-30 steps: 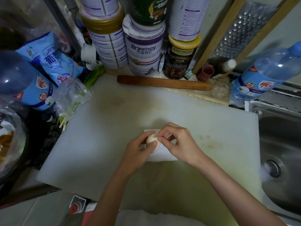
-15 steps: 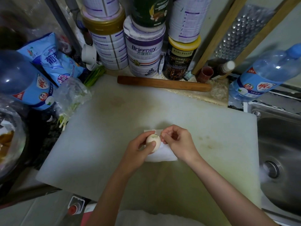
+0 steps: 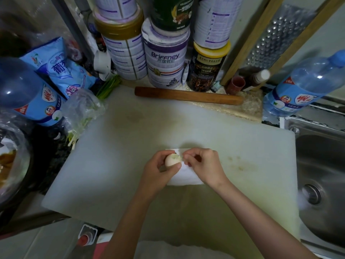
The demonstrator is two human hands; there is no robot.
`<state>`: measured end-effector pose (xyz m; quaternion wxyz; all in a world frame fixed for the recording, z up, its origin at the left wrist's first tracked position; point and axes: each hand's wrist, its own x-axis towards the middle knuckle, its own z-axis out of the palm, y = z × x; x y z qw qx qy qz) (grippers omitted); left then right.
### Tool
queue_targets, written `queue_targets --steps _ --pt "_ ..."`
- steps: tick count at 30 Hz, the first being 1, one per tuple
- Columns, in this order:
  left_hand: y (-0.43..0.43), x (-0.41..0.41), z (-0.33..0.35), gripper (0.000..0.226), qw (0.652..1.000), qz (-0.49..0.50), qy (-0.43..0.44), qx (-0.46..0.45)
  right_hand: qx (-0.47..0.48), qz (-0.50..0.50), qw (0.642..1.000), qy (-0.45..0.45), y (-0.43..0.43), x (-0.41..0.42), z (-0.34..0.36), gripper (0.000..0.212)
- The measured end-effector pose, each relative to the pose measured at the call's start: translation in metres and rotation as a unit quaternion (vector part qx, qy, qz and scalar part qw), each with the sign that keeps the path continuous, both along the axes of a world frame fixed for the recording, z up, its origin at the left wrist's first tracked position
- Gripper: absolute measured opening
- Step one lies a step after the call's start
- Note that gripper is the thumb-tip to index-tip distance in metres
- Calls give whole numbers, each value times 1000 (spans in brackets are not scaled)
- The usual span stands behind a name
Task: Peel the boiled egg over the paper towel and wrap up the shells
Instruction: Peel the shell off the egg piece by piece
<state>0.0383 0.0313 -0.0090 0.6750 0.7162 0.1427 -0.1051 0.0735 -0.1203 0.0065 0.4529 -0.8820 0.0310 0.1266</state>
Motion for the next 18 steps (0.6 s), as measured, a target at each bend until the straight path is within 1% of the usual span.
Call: queue_targets --steps 3,5,8,11,14,18 --pt "0 1 -2 30 1000 0 -5 -2 71 11 997 37 -1 -1 9 9" --pt "0 1 -2 32 1000 -7 -1 -2 84 17 995 56 0 -1 13 7" --pt "0 1 -1 36 1000 -8 1 10 96 -2 993 68 2 0 16 6" --pt "-5 1 2 42 997 2 -9 76 109 -18 991 71 4 -1 18 4" --pt "-11 3 4 45 988 15 -31 148 108 -33 992 63 9 -2 18 11" --pt "-13 4 3 44 978 6 -64 196 81 -34 995 48 10 -2 18 12"
